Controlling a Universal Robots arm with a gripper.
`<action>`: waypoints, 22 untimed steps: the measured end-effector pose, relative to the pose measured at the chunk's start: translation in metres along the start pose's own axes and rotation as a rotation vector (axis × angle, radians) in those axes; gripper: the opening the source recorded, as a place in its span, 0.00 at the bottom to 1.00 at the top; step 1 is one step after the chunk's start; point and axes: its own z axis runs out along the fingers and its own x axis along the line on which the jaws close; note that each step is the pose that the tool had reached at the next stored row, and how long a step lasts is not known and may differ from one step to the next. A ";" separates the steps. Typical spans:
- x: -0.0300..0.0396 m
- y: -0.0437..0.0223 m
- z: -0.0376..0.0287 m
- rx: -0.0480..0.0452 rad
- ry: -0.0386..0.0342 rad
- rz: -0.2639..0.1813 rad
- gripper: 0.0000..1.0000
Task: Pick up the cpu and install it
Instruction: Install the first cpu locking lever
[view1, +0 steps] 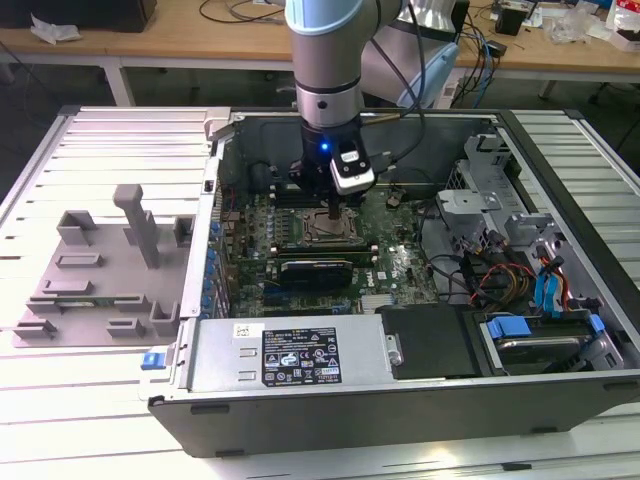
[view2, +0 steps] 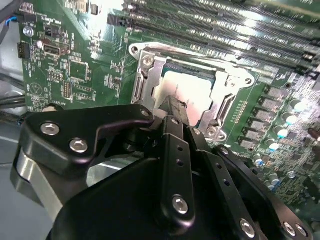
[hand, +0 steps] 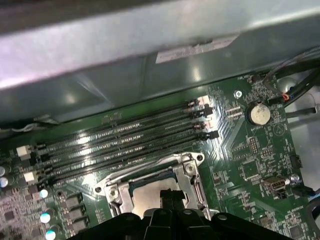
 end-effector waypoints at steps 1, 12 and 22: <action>0.0000 0.0000 0.0000 0.0069 0.0000 -0.005 0.11; 0.0019 -0.0011 0.0008 0.0447 0.0296 -0.143 0.11; 0.0008 -0.0024 0.0031 0.0377 0.0477 -0.265 0.11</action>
